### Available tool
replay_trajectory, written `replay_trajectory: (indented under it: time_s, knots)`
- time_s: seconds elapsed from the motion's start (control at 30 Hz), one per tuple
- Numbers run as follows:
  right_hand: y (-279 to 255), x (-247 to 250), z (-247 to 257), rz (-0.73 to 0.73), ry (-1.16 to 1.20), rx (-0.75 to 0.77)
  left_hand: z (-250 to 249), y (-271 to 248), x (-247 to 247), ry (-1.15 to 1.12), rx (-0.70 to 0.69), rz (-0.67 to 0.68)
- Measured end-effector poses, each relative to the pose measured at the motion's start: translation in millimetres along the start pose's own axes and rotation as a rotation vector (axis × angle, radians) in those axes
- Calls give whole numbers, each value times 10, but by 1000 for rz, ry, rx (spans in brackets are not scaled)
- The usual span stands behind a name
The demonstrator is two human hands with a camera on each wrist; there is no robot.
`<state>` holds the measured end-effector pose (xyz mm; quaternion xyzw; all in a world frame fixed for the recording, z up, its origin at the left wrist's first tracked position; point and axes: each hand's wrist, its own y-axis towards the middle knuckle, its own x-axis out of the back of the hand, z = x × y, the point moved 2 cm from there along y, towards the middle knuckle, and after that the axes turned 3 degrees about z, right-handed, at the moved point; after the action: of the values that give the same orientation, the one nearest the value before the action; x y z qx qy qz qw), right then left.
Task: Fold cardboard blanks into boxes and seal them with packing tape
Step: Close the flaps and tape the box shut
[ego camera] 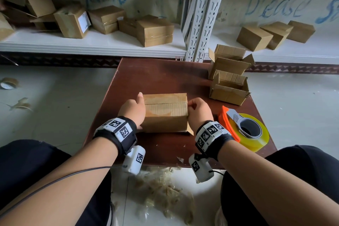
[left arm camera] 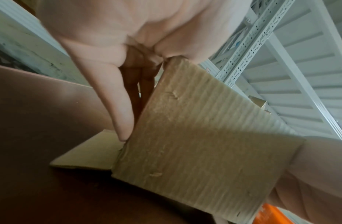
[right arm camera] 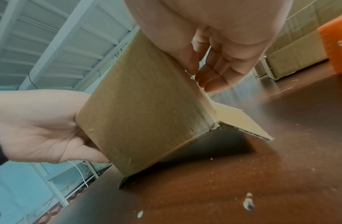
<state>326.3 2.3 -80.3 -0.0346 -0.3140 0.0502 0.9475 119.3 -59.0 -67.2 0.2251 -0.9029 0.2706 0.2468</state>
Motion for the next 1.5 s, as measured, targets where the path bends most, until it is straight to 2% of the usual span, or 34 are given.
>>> replay_trajectory:
  time_s: [0.6,0.73,0.83,1.03,1.1,1.23,1.37,1.5]
  knots:
    - [3,70,275,-60,206,-4,-266,-171,226,-349,-55,-88]
    - [-32,75,328,-37,248,4,-260,-230,293,-515,36,-31]
    - [-42,123,322,-19,295,-37,-261,-277,332,-709,130,81]
    - [-91,137,332,27,406,-91,-304,-385,360,-775,101,261]
    - [-132,135,334,39,408,-82,-286,-374,316,-843,113,217]
    - [-299,242,391,61,406,-72,-311,-453,262,-795,93,194]
    - [-469,364,452,148,435,-67,-348,-591,252,-565,7,104]
    - [-492,381,413,140,508,-85,-366,-683,216,-396,-86,53]
